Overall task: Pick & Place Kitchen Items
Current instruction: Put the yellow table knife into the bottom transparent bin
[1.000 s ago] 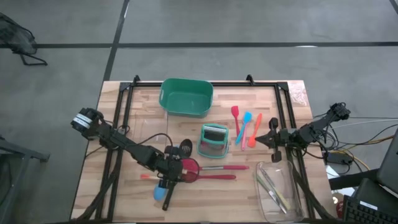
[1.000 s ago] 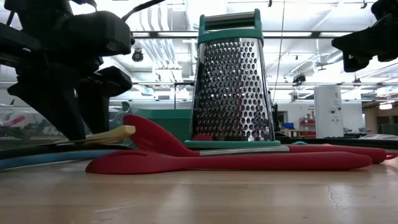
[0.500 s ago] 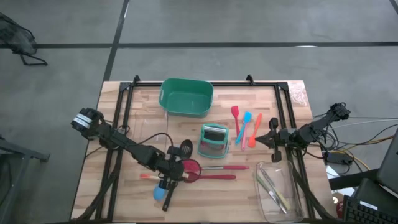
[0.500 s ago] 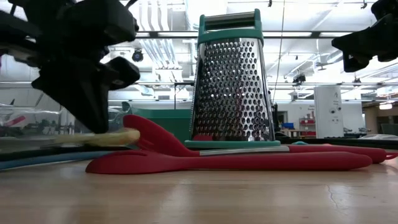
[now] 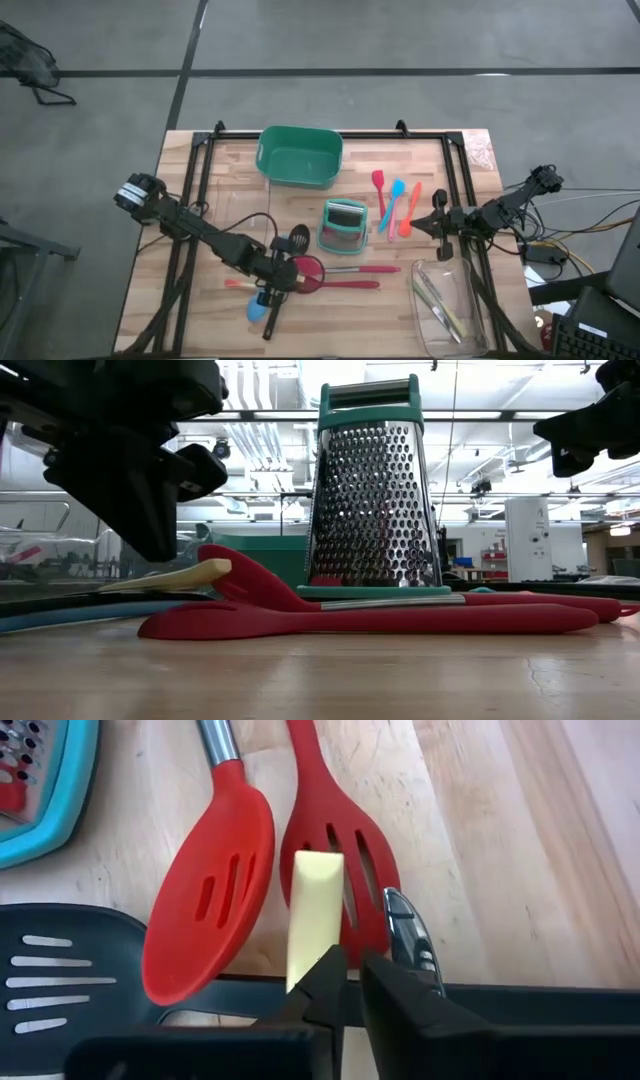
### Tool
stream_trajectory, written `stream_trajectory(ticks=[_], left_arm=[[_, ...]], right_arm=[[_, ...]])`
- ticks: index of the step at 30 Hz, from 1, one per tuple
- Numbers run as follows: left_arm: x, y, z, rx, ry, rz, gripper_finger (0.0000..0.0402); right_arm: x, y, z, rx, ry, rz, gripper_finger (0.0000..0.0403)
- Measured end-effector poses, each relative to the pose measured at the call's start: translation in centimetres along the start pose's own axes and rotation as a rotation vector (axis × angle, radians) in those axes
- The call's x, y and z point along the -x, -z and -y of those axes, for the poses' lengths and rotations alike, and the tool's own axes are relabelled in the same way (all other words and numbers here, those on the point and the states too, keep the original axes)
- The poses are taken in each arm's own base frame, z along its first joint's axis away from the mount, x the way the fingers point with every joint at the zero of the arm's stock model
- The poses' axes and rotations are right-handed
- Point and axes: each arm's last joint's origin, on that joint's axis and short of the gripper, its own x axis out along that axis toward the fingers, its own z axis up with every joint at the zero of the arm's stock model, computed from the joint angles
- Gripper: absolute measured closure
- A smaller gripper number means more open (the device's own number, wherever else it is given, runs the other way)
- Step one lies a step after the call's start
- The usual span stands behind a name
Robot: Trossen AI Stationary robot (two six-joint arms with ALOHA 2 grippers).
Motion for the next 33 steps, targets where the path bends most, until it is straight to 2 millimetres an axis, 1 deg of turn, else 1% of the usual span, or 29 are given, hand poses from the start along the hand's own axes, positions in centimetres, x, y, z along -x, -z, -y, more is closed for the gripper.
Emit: stream_trajectory(ticks=[4, 9, 12, 15, 20, 26, 29, 33], left_arm=[[0.0, -0.1, 0.0, 0.033, -0.018, 0.008, 0.0321], [-0.1, -0.3, -0.1, 0.069, -0.025, 0.033, 0.0256], [-0.8, -0.5, 0.0, 0.071, -0.023, 0.052, 0.0230], [-2.0, -0.2, 0.0, 0.051, -0.031, 0.024, 0.0218], [-3.2, 0.3, -0.1, 0.045, -0.048, -0.010, 0.0216], [-3.0, 0.2, -0.1, 0.038, -0.055, -0.002, 0.0223], [-2.4, 0.0, -0.1, 0.032, -0.052, 0.017, 0.0247], [-2.2, -0.1, -0.1, -0.002, -0.052, 0.024, 0.0301]], right_arm=[[0.0, 0.0, 0.0, 0.000, -0.001, 0.000, 0.0394], [0.0, 0.0, 0.0, 0.000, -0.001, 0.000, 0.0394], [0.0, 0.0, 0.0, 0.000, -0.001, 0.000, 0.0394], [0.0, 0.0, 0.0, 0.000, 0.000, 0.000, 0.0394], [0.0, 0.0, 0.0, 0.000, 0.000, -0.001, 0.0394], [0.0, 0.0, 0.0, 0.000, 0.000, -0.001, 0.0394], [0.0, 0.0, 0.0, 0.000, 0.000, -0.001, 0.0394], [0.0, 0.0, 0.0, 0.000, 0.000, -0.001, 0.0394]])
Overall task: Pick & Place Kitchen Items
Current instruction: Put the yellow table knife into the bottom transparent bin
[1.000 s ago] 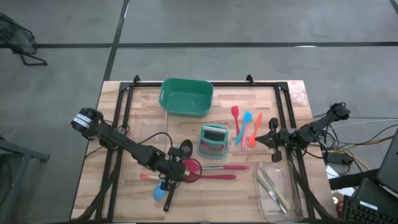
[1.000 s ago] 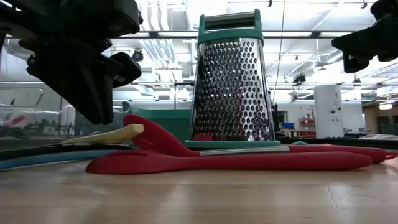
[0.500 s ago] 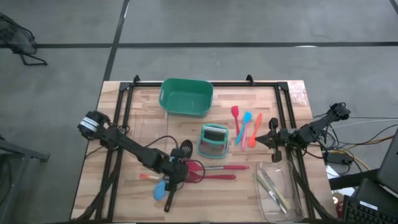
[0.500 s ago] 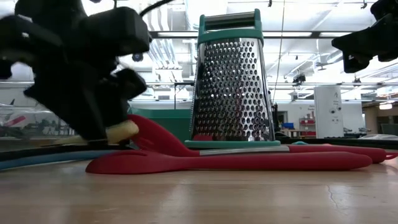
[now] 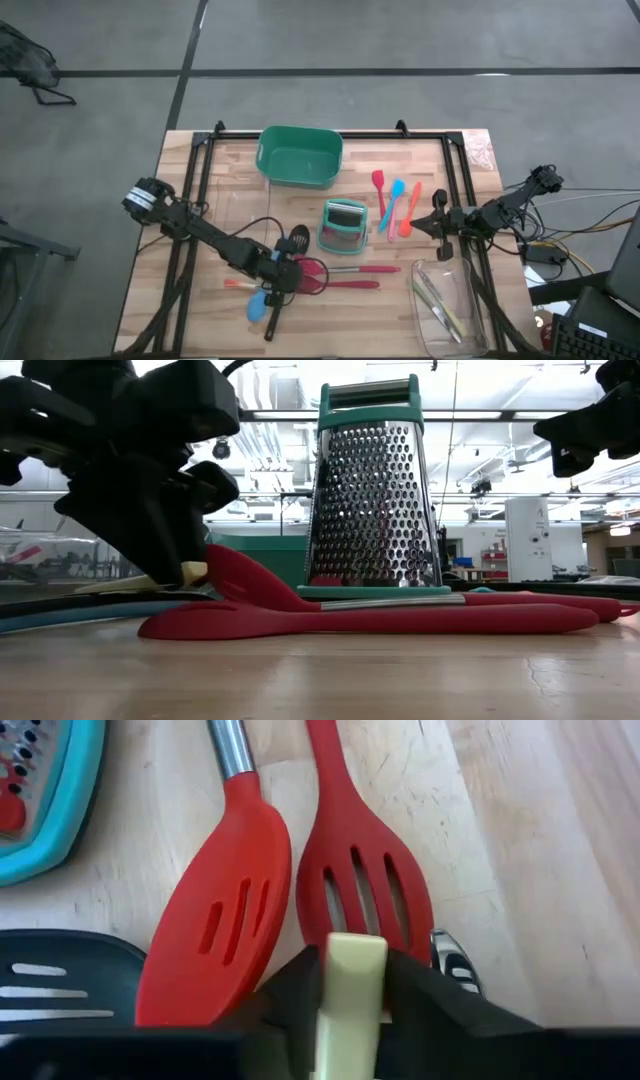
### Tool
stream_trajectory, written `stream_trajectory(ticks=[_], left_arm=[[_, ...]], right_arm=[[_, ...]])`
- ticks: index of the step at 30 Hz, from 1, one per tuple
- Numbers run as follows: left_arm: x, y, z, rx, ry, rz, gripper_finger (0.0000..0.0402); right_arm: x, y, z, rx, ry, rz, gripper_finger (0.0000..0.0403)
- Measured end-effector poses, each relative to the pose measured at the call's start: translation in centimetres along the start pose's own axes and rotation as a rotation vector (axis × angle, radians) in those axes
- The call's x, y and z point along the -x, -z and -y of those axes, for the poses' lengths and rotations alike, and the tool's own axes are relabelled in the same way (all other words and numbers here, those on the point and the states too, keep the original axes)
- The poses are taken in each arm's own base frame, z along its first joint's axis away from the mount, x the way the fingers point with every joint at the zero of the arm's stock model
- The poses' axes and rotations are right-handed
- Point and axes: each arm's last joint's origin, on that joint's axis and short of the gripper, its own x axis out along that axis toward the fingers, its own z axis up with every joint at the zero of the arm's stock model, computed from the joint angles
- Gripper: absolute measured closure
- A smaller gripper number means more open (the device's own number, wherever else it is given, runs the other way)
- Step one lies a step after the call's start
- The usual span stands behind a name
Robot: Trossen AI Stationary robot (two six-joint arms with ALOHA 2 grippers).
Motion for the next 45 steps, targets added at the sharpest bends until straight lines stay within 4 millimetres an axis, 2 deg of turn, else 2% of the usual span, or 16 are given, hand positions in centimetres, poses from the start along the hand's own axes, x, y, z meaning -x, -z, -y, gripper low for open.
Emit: stream_trajectory(ticks=[2, 8, 12, 18, 22, 29, 32, 36, 45], left_arm=[[0.1, 0.0, 0.0, -0.008, 0.001, 0.002, 0.0322], [0.1, 0.0, 0.0, -0.021, 0.025, -0.008, 0.0322], [1.0, -0.4, 0.0, -0.017, 0.030, 0.017, 0.0322], [4.3, -3.2, 0.1, -0.028, 0.061, 0.153, 0.0322], [6.7, -5.0, 0.2, -0.037, 0.104, 0.241, 0.0322], [10.9, -8.3, 0.3, -0.048, 0.169, 0.432, 0.0322], [11.9, -9.4, 0.4, -0.042, 0.192, 0.522, 0.0322], [12.6, -10.5, 0.5, -0.047, 0.266, 0.649, 0.0322], [13.9, -12.0, 0.1, -0.049, 0.334, 0.858, 0.0321]], right_arm=[[0.0, 0.0, 0.0, -0.001, 0.000, 0.000, 0.0394], [0.0, 0.0, 0.0, -0.003, 0.000, 0.000, 0.0394], [0.0, -0.1, 0.0, -0.008, 0.000, 0.008, 0.0394], [0.1, -1.2, 0.0, -0.089, -0.008, 0.111, 0.0394], [0.2, -2.1, 0.1, -0.304, -0.023, 0.186, 0.0394], [0.3, -2.5, 0.3, -0.325, 0.045, 0.234, 0.0394], [0.2, -2.5, 0.3, -0.343, 0.031, 0.229, 0.0394], [0.0, -2.4, -0.2, -0.355, -0.079, 0.203, 0.0394], [-1.3, -2.5, -1.7, -0.339, -0.261, 0.183, 0.0394]])
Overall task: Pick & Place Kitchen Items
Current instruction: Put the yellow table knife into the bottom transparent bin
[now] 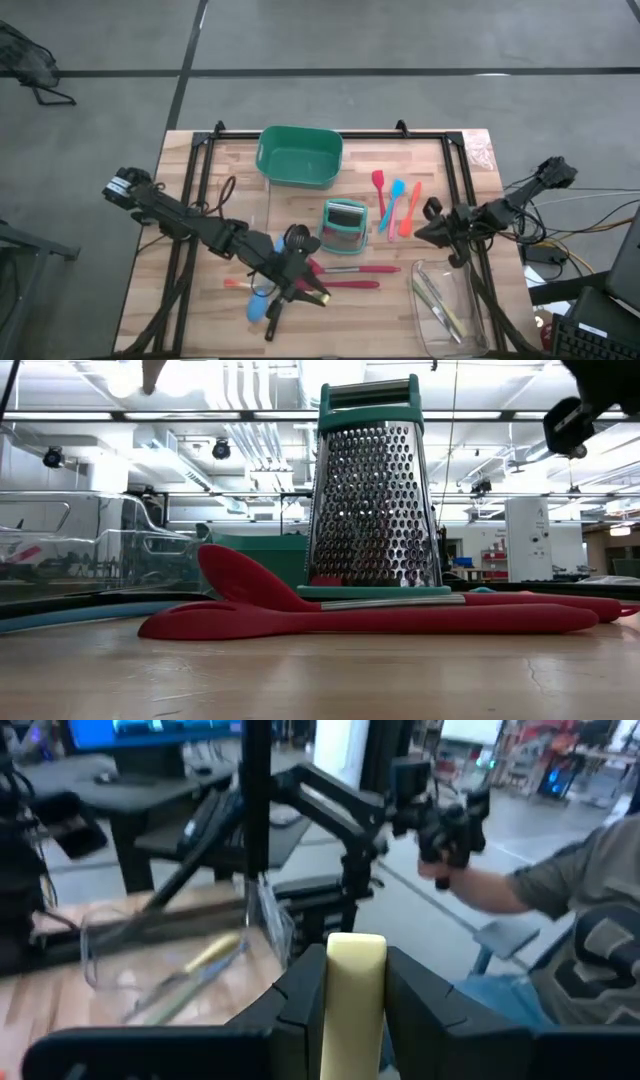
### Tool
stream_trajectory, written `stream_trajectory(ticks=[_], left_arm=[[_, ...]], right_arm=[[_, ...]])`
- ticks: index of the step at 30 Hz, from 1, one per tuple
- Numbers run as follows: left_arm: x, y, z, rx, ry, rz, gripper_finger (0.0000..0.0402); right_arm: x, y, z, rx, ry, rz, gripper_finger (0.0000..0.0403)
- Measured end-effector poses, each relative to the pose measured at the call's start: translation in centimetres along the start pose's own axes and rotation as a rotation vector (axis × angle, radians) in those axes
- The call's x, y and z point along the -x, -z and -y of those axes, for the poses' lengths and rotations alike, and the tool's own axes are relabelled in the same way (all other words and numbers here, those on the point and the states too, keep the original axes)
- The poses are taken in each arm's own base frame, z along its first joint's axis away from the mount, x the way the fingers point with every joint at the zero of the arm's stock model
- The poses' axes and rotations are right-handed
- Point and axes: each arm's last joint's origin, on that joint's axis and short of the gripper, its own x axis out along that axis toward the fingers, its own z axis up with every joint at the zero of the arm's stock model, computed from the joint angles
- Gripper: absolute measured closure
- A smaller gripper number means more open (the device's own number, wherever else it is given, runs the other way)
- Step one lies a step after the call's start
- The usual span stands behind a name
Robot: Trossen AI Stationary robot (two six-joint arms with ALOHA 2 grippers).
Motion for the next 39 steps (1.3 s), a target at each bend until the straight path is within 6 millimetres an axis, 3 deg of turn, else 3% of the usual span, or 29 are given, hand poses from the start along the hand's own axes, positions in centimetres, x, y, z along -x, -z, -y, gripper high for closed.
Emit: stream_trajectory(ticks=[6, 12, 20, 27, 39], left_arm=[[0.0, -0.5, -0.9, -0.003, -0.022, 0.059, 0.0321], [0.2, -1.2, -1.6, 0.004, -0.001, 0.117, 0.0320], [0.2, -1.6, -1.6, -0.003, 0.006, 0.162, 0.0320], [0.2, -1.7, -1.6, -0.014, 0.005, 0.167, 0.0319], [0.2, -1.7, -1.7, -0.068, -0.009, 0.173, 0.0319]], right_arm=[[-2.4, 0.4, -1.0, 0.050, -0.057, -0.019, 0.0394], [-6.7, 0.8, -2.7, 0.146, -0.038, -0.135, 0.0385], [-13.2, 1.2, -5.3, 0.273, -0.055, -0.188, 0.0297], [-17.3, 0.8, -6.9, 0.385, -0.062, -0.157, 0.0215], [-21.7, 1.6, -7.3, 0.458, 0.029, -0.092, 0.0176]])
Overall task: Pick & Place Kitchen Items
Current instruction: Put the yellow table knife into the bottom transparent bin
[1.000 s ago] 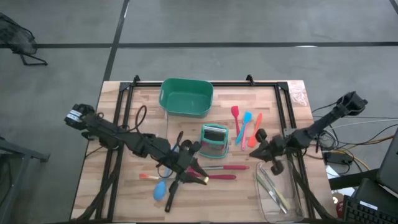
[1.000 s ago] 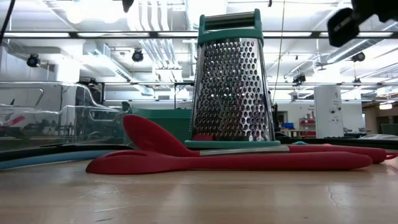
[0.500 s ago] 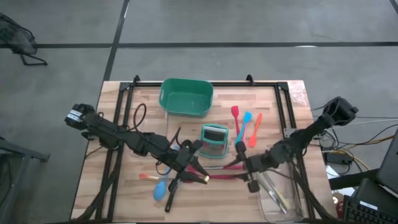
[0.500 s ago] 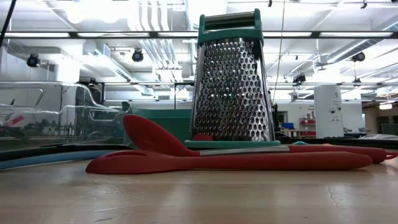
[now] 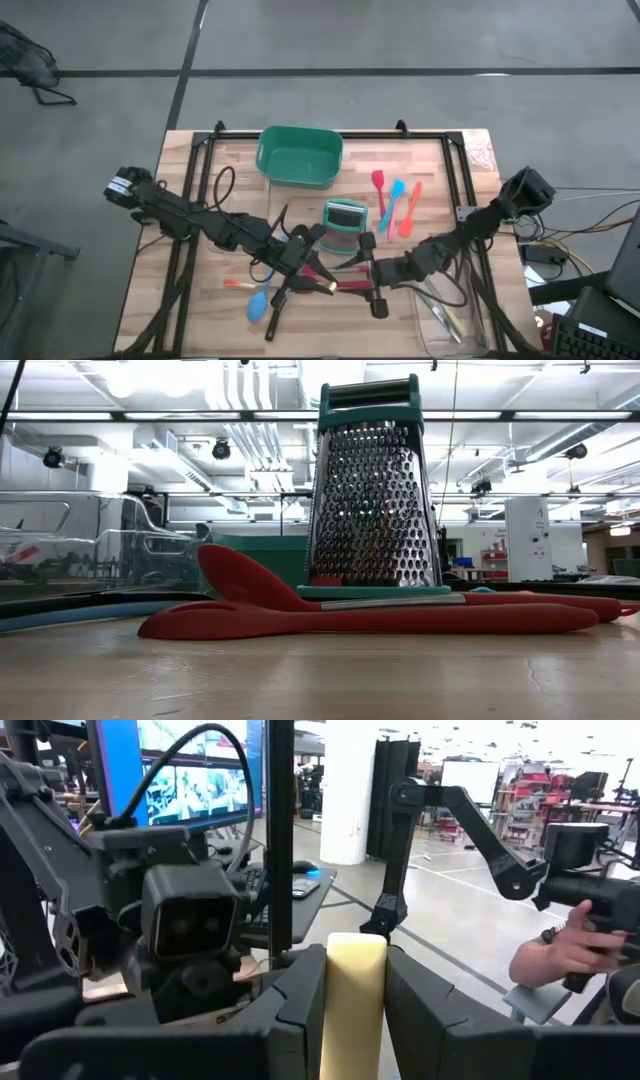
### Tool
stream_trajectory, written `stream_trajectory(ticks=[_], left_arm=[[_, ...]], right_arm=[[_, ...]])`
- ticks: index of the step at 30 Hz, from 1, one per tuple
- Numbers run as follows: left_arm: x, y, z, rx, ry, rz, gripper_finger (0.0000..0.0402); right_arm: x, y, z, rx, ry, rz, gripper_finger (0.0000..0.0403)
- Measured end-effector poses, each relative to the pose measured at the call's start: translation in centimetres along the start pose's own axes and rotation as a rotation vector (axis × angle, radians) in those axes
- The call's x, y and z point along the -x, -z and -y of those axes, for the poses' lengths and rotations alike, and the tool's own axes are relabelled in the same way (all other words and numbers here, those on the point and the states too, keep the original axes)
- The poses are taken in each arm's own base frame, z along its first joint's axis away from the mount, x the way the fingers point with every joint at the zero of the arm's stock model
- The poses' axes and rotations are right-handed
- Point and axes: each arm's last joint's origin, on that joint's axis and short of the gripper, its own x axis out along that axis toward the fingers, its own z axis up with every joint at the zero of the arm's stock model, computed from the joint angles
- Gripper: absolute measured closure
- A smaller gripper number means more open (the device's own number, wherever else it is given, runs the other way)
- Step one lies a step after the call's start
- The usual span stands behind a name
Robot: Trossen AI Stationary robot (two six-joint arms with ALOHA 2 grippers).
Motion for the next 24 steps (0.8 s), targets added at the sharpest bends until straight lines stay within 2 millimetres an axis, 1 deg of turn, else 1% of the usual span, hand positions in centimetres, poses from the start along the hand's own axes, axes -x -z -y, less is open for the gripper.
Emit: stream_trajectory(ticks=[6, 10, 15, 19, 24], left_arm=[[0.0, -0.1, 0.0, -0.028, -0.001, 0.007, 0.0319], [0.0, 0.0, -0.1, -0.042, -0.039, 0.005, 0.0319], [0.0, 0.2, -0.1, -0.053, -0.042, -0.001, 0.0319], [0.0, 0.6, -0.1, -0.052, -0.042, -0.014, 0.0319], [0.0, 0.7, -0.1, -0.052, -0.042, -0.013, 0.0319]], right_arm=[[-1.8, 0.3, 0.4, 0.004, 0.034, 0.011, 0.0168], [-3.1, 0.5, 0.2, 0.014, 0.035, 0.011, 0.0158], [-3.6, 0.4, -0.2, 0.037, 0.026, 0.015, 0.0152], [-3.6, 0.5, -0.2, 0.043, 0.026, 0.012, 0.0166], [-3.6, 0.6, -0.1, 0.043, 0.027, 0.010, 0.0202]])
